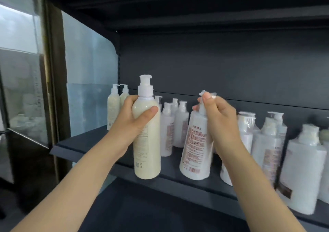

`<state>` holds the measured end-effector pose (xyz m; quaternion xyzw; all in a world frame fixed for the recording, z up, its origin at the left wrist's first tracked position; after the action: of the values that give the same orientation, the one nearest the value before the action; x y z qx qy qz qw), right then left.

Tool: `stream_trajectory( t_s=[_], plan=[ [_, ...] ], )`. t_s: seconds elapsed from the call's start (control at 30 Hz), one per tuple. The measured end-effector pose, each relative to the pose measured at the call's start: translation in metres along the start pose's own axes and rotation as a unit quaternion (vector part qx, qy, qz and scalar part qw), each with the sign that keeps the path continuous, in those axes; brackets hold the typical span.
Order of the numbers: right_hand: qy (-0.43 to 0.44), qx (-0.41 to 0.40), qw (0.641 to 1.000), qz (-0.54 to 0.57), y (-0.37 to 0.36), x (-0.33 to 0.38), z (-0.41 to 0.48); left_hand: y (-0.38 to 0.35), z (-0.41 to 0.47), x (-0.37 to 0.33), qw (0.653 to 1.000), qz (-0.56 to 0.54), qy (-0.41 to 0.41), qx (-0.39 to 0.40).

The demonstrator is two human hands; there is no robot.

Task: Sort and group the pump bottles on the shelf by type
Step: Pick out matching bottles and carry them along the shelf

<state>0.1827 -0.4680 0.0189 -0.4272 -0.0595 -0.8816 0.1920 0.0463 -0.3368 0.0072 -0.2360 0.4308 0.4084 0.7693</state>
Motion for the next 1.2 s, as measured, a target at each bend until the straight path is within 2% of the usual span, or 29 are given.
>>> stream_trajectory(
  t_s=[0.17, 0.33, 0.43, 0.63, 0.77, 0.97, 1.03, 1.2],
  plan=[
    [0.018, -0.024, 0.999, -0.043, -0.047, -0.029, 0.023, 0.018, 0.050, 0.024, 1.000, -0.005, -0.002, -0.006],
    [0.054, -0.045, 0.987, -0.147, -0.077, -0.054, 0.024, 0.038, 0.083, 0.045, 1.000, -0.025, 0.000, 0.005],
    [0.030, -0.049, 0.977, -0.205, -0.086, -0.071, 0.021, 0.048, 0.097, 0.055, 0.999, -0.036, -0.004, 0.026],
    [-0.008, -0.115, 0.961, -0.252, -0.096, -0.081, 0.020, 0.074, 0.132, 0.077, 0.995, -0.059, -0.006, 0.080],
    [0.019, -0.152, 0.930, -0.333, -0.105, -0.074, 0.018, 0.092, 0.157, 0.087, 0.990, -0.061, -0.014, 0.124],
    [0.124, -0.197, 0.822, -0.519, -0.129, -0.054, 0.006, 0.123, 0.183, 0.102, 0.980, -0.076, -0.006, 0.184],
    [0.126, -0.181, 0.812, -0.540, -0.140, -0.052, 0.002, 0.131, 0.190, 0.109, 0.977, -0.083, 0.001, 0.194],
    [0.115, -0.124, 0.822, -0.544, -0.186, -0.060, -0.010, 0.146, 0.202, 0.126, 0.975, -0.100, 0.018, 0.198]
  ],
)
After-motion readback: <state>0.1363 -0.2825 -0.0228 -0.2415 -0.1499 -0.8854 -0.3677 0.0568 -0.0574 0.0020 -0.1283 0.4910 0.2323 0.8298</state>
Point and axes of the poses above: each hand's wrist, its own z-axis towards the middle knuckle, its own y-axis out of the back of the hand, x = y × z, the point moved 1 cm from there along z, towards the middle knuckle, and after that the axes turned 7 degrees about -x, right-handed, at the moved point
